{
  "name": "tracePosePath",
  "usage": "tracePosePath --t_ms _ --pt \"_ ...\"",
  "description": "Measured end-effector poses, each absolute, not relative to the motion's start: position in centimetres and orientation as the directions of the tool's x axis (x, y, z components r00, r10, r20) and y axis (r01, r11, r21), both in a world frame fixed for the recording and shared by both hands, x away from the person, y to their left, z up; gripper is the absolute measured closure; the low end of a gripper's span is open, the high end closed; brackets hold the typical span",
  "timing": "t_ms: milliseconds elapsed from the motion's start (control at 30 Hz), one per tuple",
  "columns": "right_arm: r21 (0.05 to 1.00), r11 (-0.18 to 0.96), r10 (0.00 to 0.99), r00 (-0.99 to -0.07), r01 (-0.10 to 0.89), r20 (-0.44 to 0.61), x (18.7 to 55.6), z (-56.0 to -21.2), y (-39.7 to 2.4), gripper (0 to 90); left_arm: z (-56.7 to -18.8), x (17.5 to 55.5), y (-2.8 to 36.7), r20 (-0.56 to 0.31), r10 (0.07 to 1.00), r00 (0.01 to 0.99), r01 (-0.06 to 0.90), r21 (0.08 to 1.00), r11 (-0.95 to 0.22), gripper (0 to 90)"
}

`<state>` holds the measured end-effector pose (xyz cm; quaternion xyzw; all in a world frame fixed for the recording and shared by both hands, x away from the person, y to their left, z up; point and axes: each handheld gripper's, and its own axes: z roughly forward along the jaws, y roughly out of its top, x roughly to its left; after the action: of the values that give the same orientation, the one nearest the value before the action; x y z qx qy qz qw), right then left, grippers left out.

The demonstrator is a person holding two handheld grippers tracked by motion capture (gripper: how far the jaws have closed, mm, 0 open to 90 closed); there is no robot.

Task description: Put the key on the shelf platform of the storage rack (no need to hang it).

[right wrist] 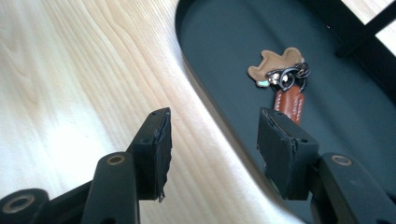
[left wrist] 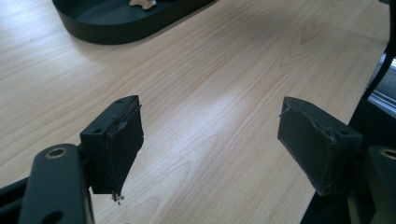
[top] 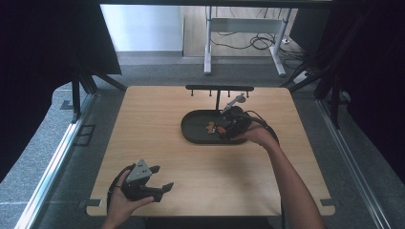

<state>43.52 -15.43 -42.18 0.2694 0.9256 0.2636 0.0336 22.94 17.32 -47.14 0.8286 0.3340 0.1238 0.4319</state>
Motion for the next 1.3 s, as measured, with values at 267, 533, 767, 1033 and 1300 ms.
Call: tracePosePath --t_ms 267,533,767,1033,1300 --pt "0.575 0.661 0.53 -0.842 0.482 0.096 39.8 -42.9 -17.5 44.3 -47.3 23.0 17.1 -0.086 0.661 0.746 0.452 0.794 -0.407 22.3" --pt "0.643 0.602 0.534 -0.838 0.474 0.118 36.2 -44.2 -20.2 42.9 -47.2 23.0 16.7 -0.079 0.654 0.752 0.446 0.792 -0.416 22.4" --pt "0.693 0.545 0.572 -0.814 0.472 0.104 32.6 -46.8 -22.4 42.7 -47.3 23.1 16.7 -0.083 0.655 0.751 0.451 0.789 -0.417 22.2" --pt "0.716 0.505 0.606 -0.789 0.481 0.102 30.6 -49.2 -23.5 41.9 -47.4 23.3 16.6 -0.092 0.655 0.75 0.46 0.784 -0.416 22.3" --pt "0.74 0.492 0.649 -0.76 0.459 0.039 30.0 -49.7 -23.5 36.0 -47.2 23.1 16.6 -0.088 0.653 0.752 0.453 0.789 -0.415 22.2"
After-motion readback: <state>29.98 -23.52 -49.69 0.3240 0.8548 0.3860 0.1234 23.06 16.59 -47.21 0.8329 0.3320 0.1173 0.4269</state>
